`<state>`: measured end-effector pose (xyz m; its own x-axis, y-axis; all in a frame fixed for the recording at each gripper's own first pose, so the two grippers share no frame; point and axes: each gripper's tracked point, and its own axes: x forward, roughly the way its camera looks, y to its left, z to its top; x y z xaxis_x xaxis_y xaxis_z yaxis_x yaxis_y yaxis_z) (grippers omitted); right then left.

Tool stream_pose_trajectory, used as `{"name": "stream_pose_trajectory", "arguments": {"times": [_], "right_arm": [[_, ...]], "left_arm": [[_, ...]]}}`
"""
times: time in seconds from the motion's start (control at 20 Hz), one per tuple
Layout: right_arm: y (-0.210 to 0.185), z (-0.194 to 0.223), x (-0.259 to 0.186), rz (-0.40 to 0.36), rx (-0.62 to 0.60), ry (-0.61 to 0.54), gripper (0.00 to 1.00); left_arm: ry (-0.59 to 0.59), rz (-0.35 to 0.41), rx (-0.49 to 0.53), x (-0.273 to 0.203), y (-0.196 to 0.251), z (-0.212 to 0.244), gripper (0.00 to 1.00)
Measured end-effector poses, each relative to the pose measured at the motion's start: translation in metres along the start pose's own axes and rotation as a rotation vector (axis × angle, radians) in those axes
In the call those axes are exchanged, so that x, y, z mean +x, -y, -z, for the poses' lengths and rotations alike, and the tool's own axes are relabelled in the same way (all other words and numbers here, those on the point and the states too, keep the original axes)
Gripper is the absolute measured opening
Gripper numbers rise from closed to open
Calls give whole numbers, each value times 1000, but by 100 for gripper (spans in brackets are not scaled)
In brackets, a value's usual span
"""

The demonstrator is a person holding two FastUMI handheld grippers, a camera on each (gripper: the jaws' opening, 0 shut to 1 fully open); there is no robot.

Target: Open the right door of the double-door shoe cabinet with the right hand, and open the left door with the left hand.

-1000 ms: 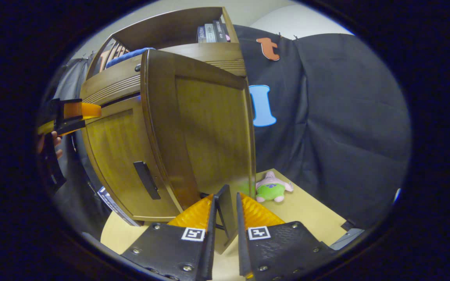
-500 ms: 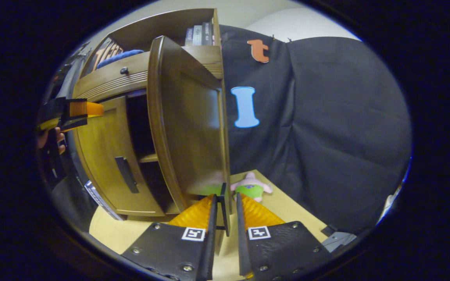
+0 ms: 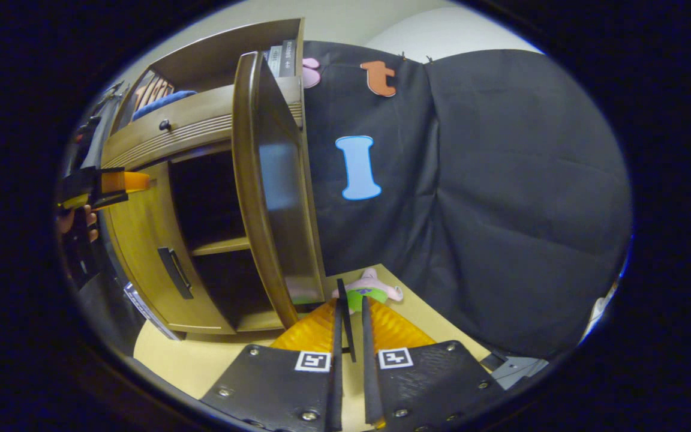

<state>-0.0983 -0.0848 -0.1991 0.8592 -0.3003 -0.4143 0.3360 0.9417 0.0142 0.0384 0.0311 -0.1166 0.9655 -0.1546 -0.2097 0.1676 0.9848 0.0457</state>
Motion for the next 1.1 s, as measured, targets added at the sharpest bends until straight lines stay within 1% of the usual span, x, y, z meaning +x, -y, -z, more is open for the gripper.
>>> {"name": "stream_pose_trajectory", "arguments": {"times": [0.1, 0.25, 0.3, 0.35, 0.4, 0.45, 0.55, 0.65, 0.75, 0.8, 0.9, 1.05, 1.1], "right_arm": [[12, -10, -3, 19, 0, 22, 15], [35, -22, -2, 72, 6, 45, 15], [42, -24, -3, 90, 6, 54, 15], [48, -28, -4, 98, 11, 60, 15], [47, -32, -6, 87, 24, 66, 15], [46, -38, -7, 84, 34, 73, 15], [49, -51, -8, 98, 16, 100, 15], [47, -74, -15, 110, -5, 144, 15], [46, -98, -24, 117, -22, 186, 15], [46, -107, -28, 121, -30, 202, 15], [50, -127, -39, 128, -40, 232, 15], [55, -151, -54, 125, -42, 271, 15], [57, -156, -59, 121, -39, 282, 15]], "left_arm": [[-15, -8, 3, 3, -1, 6, 96], [-27, -10, 9, 9, 2, 13, 96], [-30, -9, 10, 11, 4, 14, 94], [-32, -7, 10, 14, 7, 16, 94], [-34, -3, 10, 16, 11, 17, 96], [-39, 1, 13, 18, 14, 19, 96], [-48, 5, 19, 22, 19, 24, 97], [-52, 4, 19, 25, 21, 30, 96], [-66, -6, 21, 28, 21, 38, 94], [-73, -13, 22, 30, 20, 42, 96], [-84, -26, 20, 32, 18, 51, 97], [-102, -51, 20, 33, 16, 68, 96], [-96, -57, 17, 33, 17, 71, 94]]}}
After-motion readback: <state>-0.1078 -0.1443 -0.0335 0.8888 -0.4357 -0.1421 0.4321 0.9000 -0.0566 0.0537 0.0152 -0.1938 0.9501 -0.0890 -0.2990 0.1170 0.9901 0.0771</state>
